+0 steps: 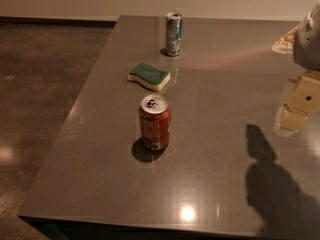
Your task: Knock coke can over
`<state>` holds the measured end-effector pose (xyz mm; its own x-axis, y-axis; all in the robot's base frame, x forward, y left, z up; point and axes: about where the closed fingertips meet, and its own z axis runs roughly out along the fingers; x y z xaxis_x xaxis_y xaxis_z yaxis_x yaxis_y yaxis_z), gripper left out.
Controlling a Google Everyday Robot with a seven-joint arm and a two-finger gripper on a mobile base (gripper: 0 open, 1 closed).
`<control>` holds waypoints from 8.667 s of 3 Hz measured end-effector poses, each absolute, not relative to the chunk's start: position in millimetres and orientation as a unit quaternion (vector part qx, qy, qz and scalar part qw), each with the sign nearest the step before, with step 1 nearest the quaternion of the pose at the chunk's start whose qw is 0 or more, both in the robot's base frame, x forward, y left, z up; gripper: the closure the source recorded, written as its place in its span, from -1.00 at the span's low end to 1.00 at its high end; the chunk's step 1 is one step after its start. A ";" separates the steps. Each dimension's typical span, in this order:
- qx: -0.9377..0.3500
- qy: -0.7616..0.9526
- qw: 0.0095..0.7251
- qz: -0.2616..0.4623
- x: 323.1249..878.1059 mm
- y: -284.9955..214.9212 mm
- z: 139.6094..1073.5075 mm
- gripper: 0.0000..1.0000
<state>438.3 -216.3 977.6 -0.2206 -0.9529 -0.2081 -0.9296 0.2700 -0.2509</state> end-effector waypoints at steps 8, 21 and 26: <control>-0.587 0.750 0.271 0.139 485.4 -67.3 922.1 -1.00; -0.660 0.746 0.090 0.026 490.3 -80.3 916.2 1.00; -0.681 0.731 0.019 -0.031 503.0 -89.6 877.0 -1.00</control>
Offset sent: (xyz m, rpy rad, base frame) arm -0.0020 0.0318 -0.0108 0.2054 0.0380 0.0731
